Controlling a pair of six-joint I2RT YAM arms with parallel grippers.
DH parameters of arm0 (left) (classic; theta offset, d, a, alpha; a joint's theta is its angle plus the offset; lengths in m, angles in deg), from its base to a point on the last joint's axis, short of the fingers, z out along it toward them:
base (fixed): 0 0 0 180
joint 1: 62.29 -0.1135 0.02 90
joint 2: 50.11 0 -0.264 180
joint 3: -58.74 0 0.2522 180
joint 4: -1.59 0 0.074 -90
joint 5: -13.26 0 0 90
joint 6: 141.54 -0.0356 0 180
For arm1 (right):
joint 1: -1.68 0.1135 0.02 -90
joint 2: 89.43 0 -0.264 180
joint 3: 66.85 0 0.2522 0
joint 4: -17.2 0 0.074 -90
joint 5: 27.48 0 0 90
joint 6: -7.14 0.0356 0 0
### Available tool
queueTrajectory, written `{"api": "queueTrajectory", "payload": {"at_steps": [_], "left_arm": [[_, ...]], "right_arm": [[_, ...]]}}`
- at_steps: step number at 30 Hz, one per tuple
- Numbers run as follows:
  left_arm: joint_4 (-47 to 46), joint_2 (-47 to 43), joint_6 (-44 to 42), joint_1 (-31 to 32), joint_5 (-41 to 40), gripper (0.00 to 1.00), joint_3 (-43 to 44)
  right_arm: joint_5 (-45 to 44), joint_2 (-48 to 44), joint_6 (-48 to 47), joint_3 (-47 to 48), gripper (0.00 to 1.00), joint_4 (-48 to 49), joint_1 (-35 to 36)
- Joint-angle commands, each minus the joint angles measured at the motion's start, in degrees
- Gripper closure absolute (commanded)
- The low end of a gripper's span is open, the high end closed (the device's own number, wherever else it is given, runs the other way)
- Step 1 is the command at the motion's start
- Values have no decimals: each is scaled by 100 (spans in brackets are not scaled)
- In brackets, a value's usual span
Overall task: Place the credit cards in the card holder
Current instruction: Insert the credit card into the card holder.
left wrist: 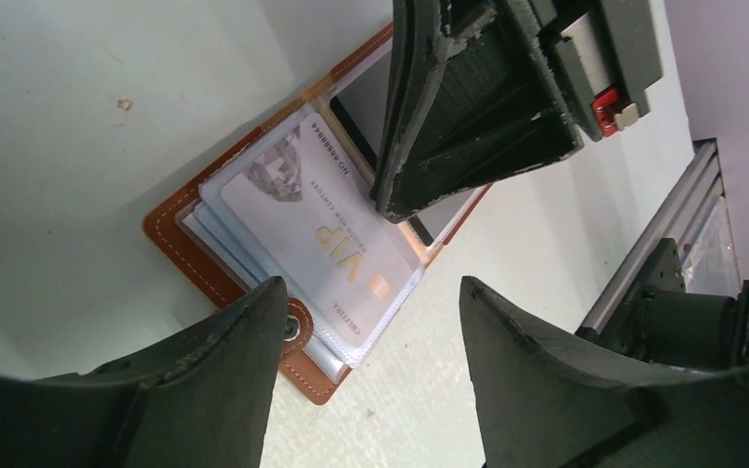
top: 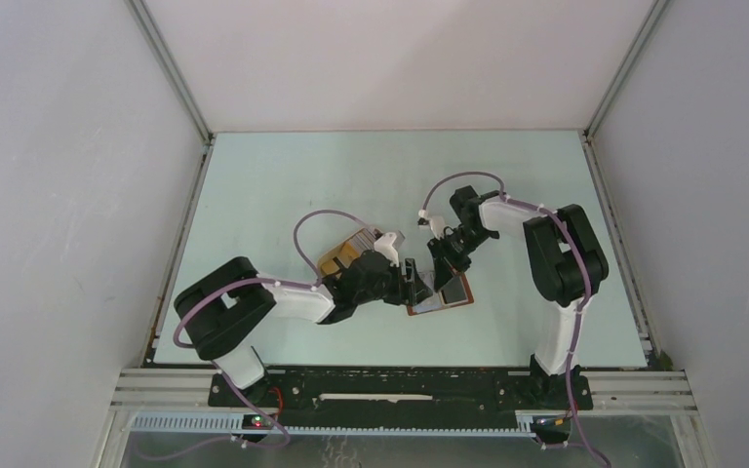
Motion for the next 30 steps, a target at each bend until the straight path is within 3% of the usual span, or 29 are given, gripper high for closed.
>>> {"api": "queueTrajectory", "payload": {"at_steps": [1, 21, 30], "left_arm": [[-195, 153, 19, -41, 2, 29, 212], [-560, 123, 215, -54, 246, 30, 80], [-476, -403, 241, -45, 52, 30, -213]], "right_arm": [[-157, 147, 166, 199, 82, 44, -25], [-524, 403, 276, 262, 83, 5, -25], [-514, 438, 260, 267, 83, -13, -20]]}}
